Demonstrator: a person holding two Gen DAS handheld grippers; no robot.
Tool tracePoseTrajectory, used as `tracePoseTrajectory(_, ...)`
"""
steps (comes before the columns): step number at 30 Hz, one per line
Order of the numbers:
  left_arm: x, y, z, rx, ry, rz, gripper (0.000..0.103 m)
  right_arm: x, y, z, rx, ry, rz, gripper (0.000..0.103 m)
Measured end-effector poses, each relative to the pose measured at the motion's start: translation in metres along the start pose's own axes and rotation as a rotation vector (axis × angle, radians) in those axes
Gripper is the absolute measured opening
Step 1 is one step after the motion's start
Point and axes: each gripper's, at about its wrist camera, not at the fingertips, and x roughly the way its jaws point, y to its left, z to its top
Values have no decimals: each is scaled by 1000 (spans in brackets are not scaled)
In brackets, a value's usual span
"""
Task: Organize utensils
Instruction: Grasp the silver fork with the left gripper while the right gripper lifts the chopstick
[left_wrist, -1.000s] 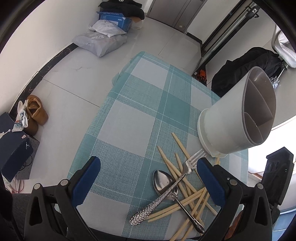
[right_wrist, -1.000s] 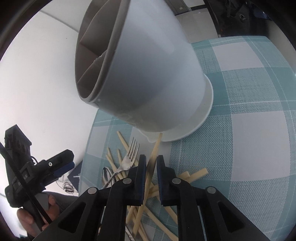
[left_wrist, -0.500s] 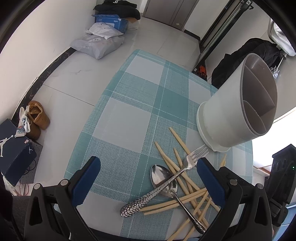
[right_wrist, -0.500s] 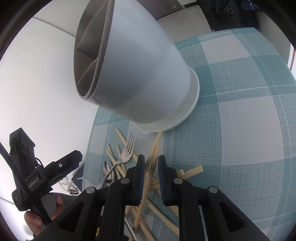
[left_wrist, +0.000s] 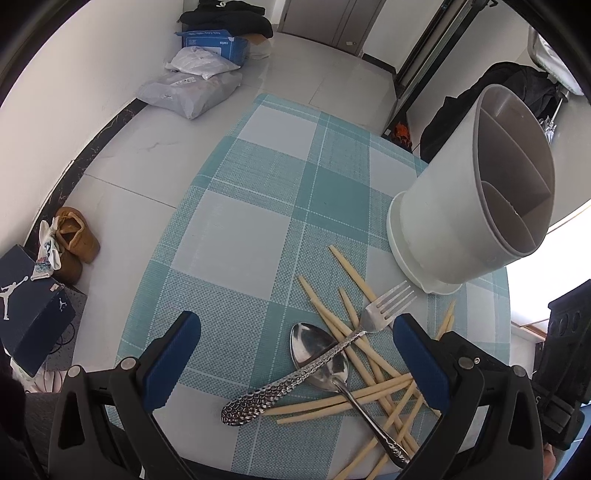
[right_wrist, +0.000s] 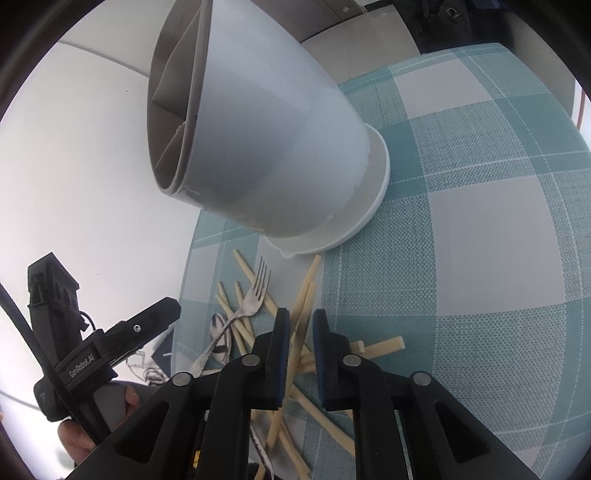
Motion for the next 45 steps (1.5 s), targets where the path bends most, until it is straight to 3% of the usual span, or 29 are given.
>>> tracePoseTrajectory(14, 10, -15, 0, 98, 22, 33, 102, -34, -3, 14, 6, -138, -3, 4)
tracePoseTrajectory(17, 7, -26, 1, 190, 6, 50, 102, -49, -4, 19, 7, -186, -4, 4)
tracePoseTrajectory(22, 11, -55, -5, 432, 17, 91, 98, -69, -10, 22, 7, -258, -2, 4)
tracePoseTrajectory(26, 24, -71, -10, 543, 63, 91, 84, -83, -15, 23, 11, -297, 12, 4)
tracePoseTrajectory(29, 34, -77, -9, 557, 94, 91, 71, -94, -16, 23, 4, -326, 22, 4)
tracePoseTrajectory(36, 42, -84, -1, 573, 117, 81, 53, -113, -14, 21, -22, -371, 39, 4)
tracePoseTrajectory(37, 43, -85, -1, 576, 119, 75, 47, -113, -13, 21, -27, -373, 36, 4)
tracePoseTrajectory(42, 44, -84, 4, 513, 110, 43, 22, -115, -12, 21, -36, -379, 30, 4)
tracePoseTrajectory(45, 42, -81, 7, 468, 103, 25, 15, -118, -12, 19, -37, -383, 33, 4)
